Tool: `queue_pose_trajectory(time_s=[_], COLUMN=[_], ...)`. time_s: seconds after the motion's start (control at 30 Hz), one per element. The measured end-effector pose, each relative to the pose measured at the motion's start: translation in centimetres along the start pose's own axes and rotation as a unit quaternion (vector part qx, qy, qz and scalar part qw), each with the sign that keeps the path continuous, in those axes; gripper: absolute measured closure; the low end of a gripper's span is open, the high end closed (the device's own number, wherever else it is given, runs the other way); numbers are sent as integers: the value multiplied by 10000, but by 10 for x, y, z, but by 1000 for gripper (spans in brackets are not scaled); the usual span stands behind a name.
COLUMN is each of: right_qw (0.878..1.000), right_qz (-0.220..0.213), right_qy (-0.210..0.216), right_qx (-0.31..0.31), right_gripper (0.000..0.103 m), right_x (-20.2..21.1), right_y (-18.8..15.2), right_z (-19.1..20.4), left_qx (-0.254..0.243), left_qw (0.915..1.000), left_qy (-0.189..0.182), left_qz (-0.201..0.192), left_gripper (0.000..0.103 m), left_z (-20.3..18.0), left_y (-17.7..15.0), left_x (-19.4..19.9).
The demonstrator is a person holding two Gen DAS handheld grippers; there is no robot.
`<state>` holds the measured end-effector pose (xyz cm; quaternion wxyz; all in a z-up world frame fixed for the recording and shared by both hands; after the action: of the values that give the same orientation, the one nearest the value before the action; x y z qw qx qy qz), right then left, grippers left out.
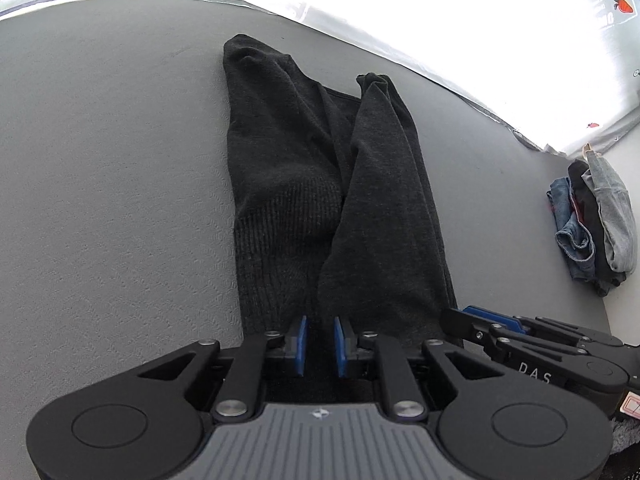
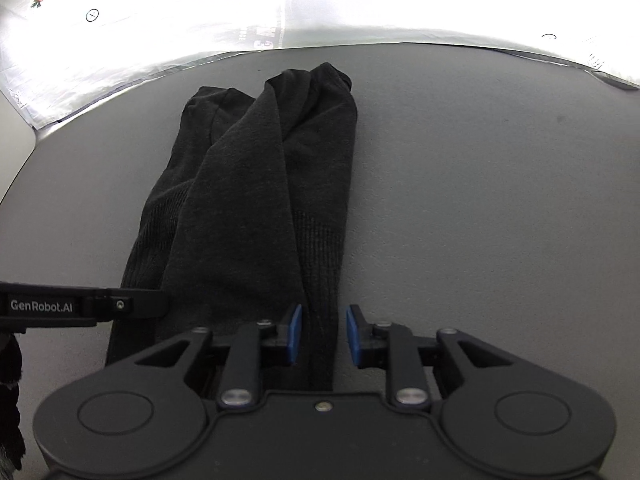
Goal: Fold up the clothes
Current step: 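Lift the strip end with both grippers and fold it toward the collar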
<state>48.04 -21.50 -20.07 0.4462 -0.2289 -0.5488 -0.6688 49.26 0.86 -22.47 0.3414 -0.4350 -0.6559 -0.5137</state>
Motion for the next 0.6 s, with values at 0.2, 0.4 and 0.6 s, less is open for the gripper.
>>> queue_pose_trajectory(time_s=[0.2, 0.4, 0.6], right_qw=[9960, 9822, 9629], right_qz=[44, 223, 281], right_qy=[422, 1031, 1587], right_qx=[-781, -1555, -2165], right_gripper=[75, 67, 62], right_x=[16, 33, 53], right_y=[-13, -55, -97], right_z=[-21, -30, -37], left_qx=[-37, 104, 428], left_qw=[9996, 9996, 9987], left_qy=[261, 263, 54], left_qz=[-75, -9, 271], left_gripper=[82, 75, 75], left_z=[7, 22, 32], left_y=[-10, -44, -91], left_x=[13, 35, 48])
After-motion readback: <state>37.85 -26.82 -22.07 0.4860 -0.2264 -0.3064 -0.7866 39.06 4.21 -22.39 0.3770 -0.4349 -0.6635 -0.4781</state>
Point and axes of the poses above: each gripper's, at about its wrist camera, not at the fingertips, and x roughly against the way its jaws point, z to its left, y to its top, the point moved 4 cm from there along -x, roughly the way its jaws point, and after that the axes turned 11 degrees about y, right-handed, at the moved point
